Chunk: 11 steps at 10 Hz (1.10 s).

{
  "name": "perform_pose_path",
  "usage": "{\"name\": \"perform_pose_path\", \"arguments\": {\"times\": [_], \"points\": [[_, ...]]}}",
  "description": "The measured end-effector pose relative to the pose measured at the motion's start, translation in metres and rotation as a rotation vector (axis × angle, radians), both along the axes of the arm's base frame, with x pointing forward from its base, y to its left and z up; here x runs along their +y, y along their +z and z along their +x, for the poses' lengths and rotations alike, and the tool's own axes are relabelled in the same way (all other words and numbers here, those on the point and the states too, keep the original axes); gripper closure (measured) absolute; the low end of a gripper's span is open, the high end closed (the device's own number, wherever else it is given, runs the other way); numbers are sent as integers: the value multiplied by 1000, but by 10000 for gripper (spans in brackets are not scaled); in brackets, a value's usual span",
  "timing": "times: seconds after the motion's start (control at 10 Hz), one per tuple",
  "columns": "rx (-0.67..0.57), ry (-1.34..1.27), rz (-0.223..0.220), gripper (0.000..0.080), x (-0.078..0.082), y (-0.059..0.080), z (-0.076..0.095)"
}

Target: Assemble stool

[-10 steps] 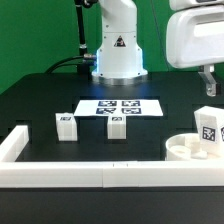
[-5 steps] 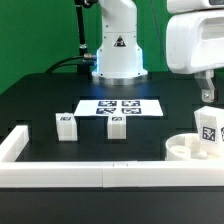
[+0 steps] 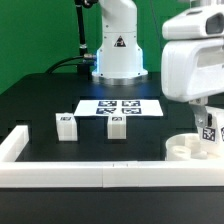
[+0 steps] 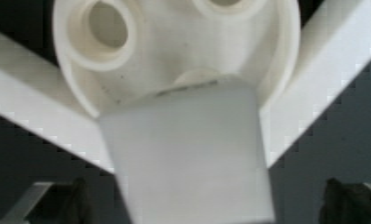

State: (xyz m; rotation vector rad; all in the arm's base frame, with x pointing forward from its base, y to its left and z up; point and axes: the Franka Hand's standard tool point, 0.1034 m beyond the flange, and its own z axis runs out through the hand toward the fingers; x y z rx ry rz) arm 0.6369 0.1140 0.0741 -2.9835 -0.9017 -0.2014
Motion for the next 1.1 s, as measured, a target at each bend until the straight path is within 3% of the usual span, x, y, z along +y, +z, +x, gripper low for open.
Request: {"name": "perform_pose_path", "arguments": {"times": [0.2, 0.3, 0.4, 0.5, 0.8, 1.1], "points": [[-17, -5, 1, 195, -1, -2, 1], [-15, -31, 5, 329, -1, -2, 1], [-15, -30, 4, 329, -1, -2, 1], [-14, -52, 8, 459, -1, -2, 1], [0, -275, 39, 459, 0, -3, 1], [39, -700, 113, 459, -1, -4, 2]]}}
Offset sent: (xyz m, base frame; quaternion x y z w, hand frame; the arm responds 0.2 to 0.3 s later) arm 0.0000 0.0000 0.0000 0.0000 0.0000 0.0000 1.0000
